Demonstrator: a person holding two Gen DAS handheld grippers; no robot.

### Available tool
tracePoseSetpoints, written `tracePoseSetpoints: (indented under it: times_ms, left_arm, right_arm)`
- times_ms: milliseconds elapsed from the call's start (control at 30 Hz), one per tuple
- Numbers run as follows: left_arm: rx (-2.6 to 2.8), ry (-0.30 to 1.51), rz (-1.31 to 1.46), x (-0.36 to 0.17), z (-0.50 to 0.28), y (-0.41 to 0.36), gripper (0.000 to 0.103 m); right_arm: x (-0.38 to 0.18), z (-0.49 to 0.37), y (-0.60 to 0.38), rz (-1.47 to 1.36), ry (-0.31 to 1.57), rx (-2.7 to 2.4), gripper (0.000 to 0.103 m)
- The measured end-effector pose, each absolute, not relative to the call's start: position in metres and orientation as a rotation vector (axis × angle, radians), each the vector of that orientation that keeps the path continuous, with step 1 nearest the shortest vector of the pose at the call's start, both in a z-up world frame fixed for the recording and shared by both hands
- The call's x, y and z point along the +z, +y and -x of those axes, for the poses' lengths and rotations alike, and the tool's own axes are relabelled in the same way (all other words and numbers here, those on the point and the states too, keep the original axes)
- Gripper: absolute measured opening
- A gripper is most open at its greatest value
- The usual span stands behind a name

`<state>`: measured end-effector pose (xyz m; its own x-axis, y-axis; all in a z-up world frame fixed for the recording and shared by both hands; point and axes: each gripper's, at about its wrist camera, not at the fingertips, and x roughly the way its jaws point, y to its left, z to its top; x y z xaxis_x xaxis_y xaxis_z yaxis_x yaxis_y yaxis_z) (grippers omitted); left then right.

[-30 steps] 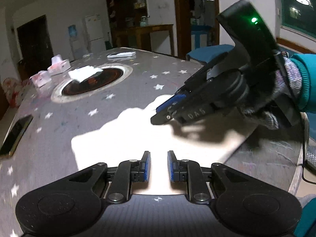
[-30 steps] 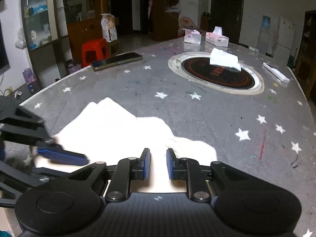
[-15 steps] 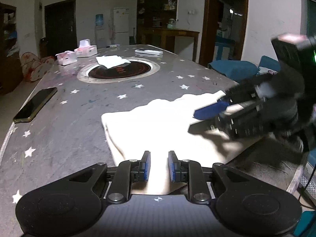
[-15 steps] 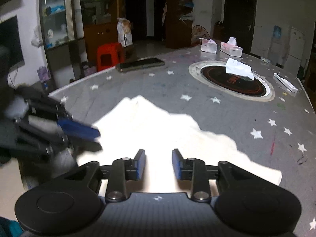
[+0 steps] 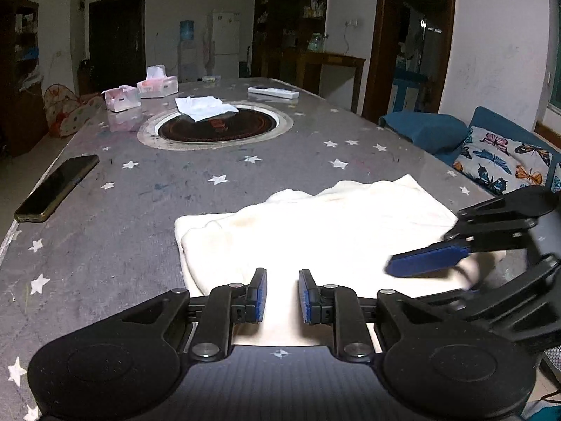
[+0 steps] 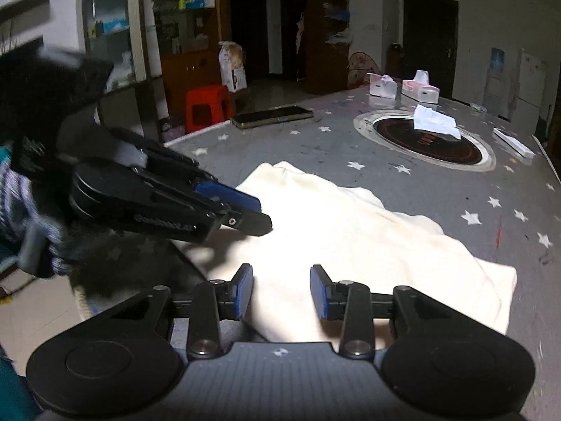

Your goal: Fold clothes

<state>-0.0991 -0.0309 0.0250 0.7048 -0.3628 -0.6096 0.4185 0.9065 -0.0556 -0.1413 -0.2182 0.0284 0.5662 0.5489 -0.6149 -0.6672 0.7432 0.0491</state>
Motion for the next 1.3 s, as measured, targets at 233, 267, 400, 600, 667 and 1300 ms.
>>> tracePoseSetpoints:
  times_ms: [233, 267, 400, 600, 667, 1300]
  left_arm:
    - [-0.439, 0.654, -0.091, 0.025, 0.101, -0.031, 0.022]
    - [-0.439, 0.653, -0.093, 0.025, 0.101, -0.031, 0.023]
    - [-0.438, 0.652, -0.098, 0.025, 0.102, -0.031, 0.023]
    - [-0.429, 0.645, -0.123, 0.033, 0.105, -0.04, 0.023]
    - [-0.451, 0.625, -0.129, 0.038, 0.108, -0.045, 0.023]
    - [-0.618, 0.648, -0.18, 0.022, 0.12, -0.093, 0.024]
  right_arm:
    - [0.027, 0.156, -0.258, 0.126, 0.675, 0.655, 0.043]
    - [0.023, 0.157, -0.264, 0.117, 0.691, 0.642, 0.043]
    - [0.029, 0.16, -0.277, 0.065, 0.676, 0.653, 0.044]
    - [0.037, 0.151, -0.295, 0.003, 0.666, 0.62, 0.046]
    - [0.037, 0.147, -0.3, -0.012, 0.669, 0.61, 0.046]
    - [0.027, 0.088, -0.314, -0.071, 0.706, 0.562, 0.038]
